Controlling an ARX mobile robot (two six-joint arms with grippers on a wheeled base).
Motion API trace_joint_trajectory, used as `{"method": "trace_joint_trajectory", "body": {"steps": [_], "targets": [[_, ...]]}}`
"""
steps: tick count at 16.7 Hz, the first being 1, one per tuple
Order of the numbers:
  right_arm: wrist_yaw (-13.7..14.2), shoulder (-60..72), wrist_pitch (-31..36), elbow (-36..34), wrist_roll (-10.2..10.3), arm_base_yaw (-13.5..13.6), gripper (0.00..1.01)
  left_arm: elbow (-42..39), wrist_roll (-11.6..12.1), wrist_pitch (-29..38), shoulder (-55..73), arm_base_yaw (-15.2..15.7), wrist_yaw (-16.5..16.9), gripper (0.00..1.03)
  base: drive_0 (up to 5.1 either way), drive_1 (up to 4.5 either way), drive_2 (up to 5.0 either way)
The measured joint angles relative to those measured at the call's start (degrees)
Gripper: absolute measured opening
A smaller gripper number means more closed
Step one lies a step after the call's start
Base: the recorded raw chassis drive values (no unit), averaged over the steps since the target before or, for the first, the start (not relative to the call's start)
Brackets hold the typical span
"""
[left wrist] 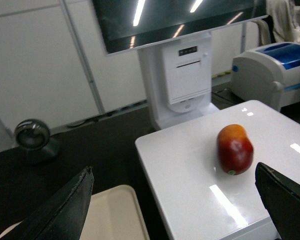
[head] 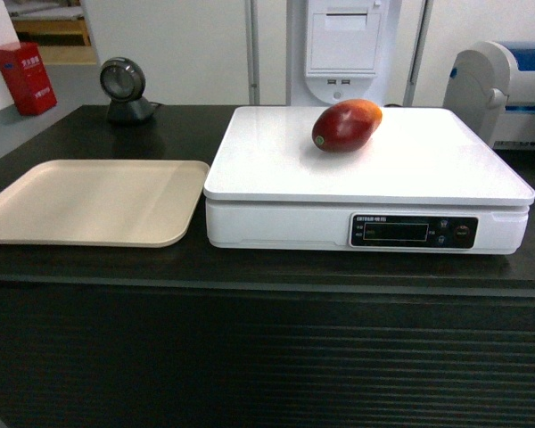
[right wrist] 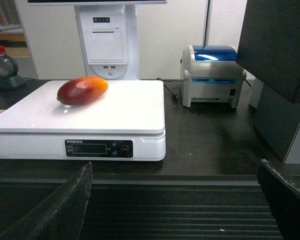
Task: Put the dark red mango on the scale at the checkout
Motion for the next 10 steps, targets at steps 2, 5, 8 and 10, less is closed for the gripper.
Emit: {"method": "trace_joint_trajectory", "body": {"steps": [2, 5, 8, 10], "targets": [[0.00, 0.00, 0.00, 0.00, 0.00, 0.00, 0.98, -4.61, -3.39, 1.22, -6.05, 4.02, -7.02, 0.87, 0.0, 0.00, 0.0], [0.00, 0.00, 0.02, 0.00, 0.00, 0.00, 0.98, -17.68, -6.64, 3.04, -18.84, 10.43, -8.81, 0.58, 0.0, 0.00, 0.0], [0.00, 0.00, 0.02, 0.00, 0.00, 0.00, 0.98, -27.08, -7.50, 5.70, -23.43, 11.56, -5.81, 0.28, 0.0, 0.00, 0.0], [0.00, 0.00, 0.00, 0.00, 0.00, 0.00, 0.98, -32.63, -7.52, 7.15, -27.82, 13.05, -4.76, 0.03, 0.0, 0.00, 0.0]]}}
